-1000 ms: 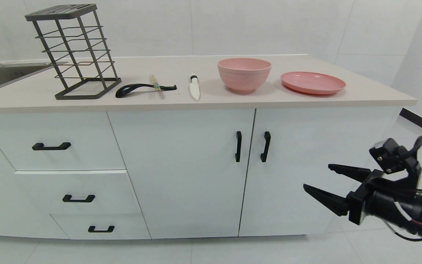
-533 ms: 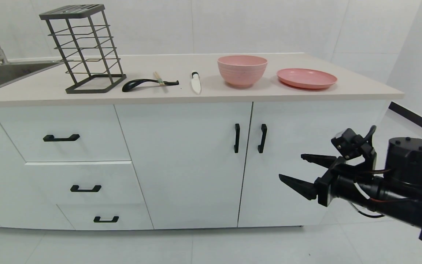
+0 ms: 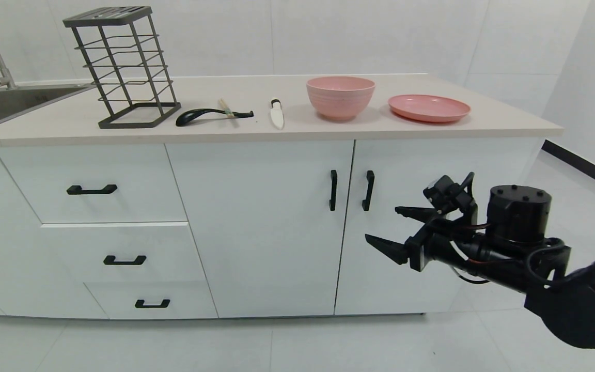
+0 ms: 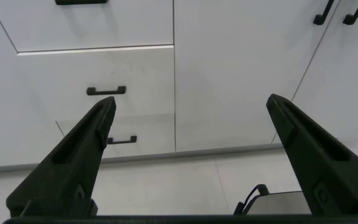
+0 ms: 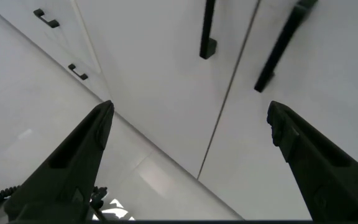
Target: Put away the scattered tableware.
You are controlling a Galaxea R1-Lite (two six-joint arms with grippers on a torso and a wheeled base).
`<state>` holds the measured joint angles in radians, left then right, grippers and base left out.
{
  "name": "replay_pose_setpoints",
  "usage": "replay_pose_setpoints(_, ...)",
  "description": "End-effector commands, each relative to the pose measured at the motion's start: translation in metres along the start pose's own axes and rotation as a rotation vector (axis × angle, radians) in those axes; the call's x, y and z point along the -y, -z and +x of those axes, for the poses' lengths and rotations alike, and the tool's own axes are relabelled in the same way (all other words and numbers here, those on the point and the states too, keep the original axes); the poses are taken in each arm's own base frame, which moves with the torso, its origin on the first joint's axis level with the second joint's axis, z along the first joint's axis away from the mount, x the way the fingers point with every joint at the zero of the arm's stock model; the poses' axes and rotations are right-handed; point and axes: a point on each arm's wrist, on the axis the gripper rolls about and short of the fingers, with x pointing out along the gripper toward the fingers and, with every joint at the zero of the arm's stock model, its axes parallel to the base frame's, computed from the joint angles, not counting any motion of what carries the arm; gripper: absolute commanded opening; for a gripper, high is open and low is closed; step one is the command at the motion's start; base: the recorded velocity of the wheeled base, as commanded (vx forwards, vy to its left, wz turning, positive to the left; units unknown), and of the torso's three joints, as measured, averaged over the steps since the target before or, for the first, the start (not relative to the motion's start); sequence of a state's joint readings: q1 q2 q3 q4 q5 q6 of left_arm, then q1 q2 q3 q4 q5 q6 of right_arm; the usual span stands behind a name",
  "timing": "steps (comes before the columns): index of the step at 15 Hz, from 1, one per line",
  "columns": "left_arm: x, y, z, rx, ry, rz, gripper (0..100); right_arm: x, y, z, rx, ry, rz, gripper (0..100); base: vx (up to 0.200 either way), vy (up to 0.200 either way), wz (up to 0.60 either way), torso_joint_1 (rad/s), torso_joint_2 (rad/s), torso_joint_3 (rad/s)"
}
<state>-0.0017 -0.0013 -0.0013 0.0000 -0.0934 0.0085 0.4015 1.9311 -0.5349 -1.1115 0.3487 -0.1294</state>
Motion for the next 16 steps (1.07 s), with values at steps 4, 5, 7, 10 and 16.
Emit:
replay_pose_setpoints(4, 0.000, 0.000, 0.000, -0.001, 0.003, 0.011, 100, -0.004, 0.007, 0.016, 0.012, -0.025, -0.011, 100, 0.000, 0.000, 0.00, 0.000, 0.00, 0.000)
replay_pose_setpoints(5, 0.000, -0.004, 0.000, 0.036, 0.004, 0.015, 100, -0.004, 0.007, 0.013, 0.014, -0.025, -0.008, 100, 0.000, 0.000, 0.00, 0.000, 0.00, 0.000)
replay_pose_setpoints(7, 0.001, -0.059, -0.012, 0.380, 0.003, 0.021, 100, -0.007, 0.006, 0.008, 0.015, -0.029, -0.010, 100, 0.000, 0.000, 0.00, 0.000, 0.00, 0.000)
replay_pose_setpoints(10, 0.001, -0.076, -0.012, 0.393, 0.059, 0.000, 100, -0.009, 0.004, 0.006, 0.024, -0.033, -0.014, 100, 0.000, 0.000, 0.00, 0.000, 0.00, 0.000)
replay_pose_setpoints(16, 0.002, -0.133, 0.030, 0.232, 0.384, 0.035, 100, -0.003, 0.005, 0.003, 0.037, -0.050, -0.019, 100, 0.000, 0.000, 0.00, 0.000, 0.00, 0.000)
